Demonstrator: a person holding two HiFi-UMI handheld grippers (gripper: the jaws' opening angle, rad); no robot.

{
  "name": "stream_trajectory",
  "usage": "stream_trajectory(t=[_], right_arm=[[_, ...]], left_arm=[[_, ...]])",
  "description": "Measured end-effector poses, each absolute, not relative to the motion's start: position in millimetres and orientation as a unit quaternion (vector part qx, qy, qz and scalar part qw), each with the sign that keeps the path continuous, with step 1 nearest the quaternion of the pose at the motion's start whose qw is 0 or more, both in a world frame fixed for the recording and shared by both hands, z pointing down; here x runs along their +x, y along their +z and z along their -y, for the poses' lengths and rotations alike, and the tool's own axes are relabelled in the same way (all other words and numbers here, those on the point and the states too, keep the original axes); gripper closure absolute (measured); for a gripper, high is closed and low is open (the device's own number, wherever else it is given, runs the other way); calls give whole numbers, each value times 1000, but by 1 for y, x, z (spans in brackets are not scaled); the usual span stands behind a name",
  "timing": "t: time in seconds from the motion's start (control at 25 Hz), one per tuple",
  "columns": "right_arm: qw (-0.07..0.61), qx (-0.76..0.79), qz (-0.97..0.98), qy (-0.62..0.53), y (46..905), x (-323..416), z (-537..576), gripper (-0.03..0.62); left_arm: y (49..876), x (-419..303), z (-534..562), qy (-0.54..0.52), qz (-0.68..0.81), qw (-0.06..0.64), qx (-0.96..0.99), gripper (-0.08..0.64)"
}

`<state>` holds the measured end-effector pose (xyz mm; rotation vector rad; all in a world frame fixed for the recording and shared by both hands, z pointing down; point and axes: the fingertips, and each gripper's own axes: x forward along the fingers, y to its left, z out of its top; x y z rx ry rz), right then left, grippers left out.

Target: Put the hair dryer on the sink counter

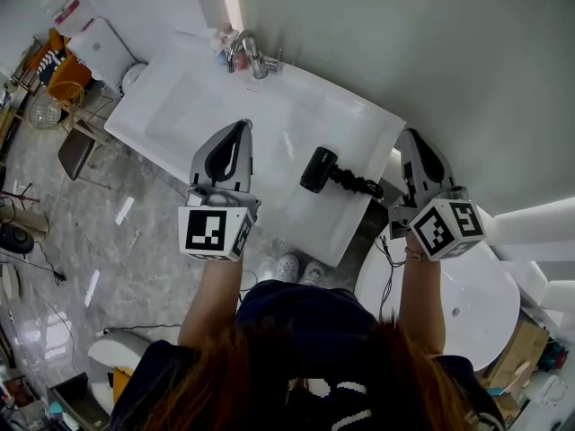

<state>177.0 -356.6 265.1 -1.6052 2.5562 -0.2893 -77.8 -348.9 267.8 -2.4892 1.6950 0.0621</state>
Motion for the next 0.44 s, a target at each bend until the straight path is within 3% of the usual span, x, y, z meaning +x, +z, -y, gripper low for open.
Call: stream_trajectory(t=[0.44], right_arm=[[-17,-524,-852,-5,257,161,336,578]], left_arm=[[268,-66,337,23,-555,69,-829,541]])
